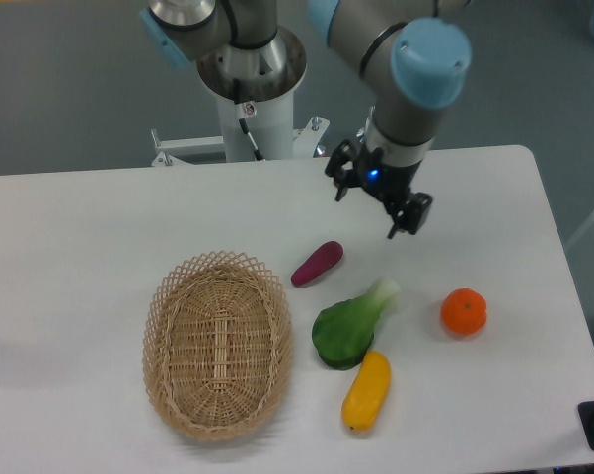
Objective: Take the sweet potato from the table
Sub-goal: 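Move the open gripper over the purple sweet potato and descend, then close the gripper around the purple sweet potato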
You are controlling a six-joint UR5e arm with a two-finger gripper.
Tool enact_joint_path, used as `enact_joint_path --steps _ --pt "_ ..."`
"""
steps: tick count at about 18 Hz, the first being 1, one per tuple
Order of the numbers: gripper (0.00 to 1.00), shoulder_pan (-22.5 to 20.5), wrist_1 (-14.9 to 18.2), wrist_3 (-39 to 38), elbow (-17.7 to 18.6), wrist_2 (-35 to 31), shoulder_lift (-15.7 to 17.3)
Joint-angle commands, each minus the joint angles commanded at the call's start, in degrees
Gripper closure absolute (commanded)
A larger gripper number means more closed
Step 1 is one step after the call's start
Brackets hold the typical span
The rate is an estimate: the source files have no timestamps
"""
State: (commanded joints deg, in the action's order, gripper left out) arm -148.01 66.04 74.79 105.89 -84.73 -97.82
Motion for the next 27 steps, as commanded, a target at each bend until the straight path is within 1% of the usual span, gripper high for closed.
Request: enact_joint_path --steps 1,4,5,7,9,10,13,15,18,22,27 --pt "0.0 0.52 -1.68 0.0 1.24 0.0 -0.26" --pt "0.0 0.97 -2.14 0.53 2.91 -0.44 -1.4" --pt "0.0 1.14 -2.4 0.61 3.44 -1.22 -2.28" --pt "0.0 2.8 -3.01 0.53 3.71 -4.11 -4.3" --pt "0.0 3.69 -4.07 0.44 4.23 -6.49 -4.83" --pt "0.0 3.69 -5.2 0.35 5.11 -6.59 -4.92" --pt "0.0 3.78 -12.4 -0.09 8.27 -6.59 -5.8" --pt "0.0 3.87 -15.49 -0.09 9.77 -6.59 -6.06" --pt "0.0 4.13 -16.2 -0.18 10.13 -6.68 -7.12" --pt "0.0 4.75 -17.25 -0.79 11.44 -6.68 -7.03" --pt "0.0 5.27 -17.26 -1.14 11.62 -6.77 -7.73"
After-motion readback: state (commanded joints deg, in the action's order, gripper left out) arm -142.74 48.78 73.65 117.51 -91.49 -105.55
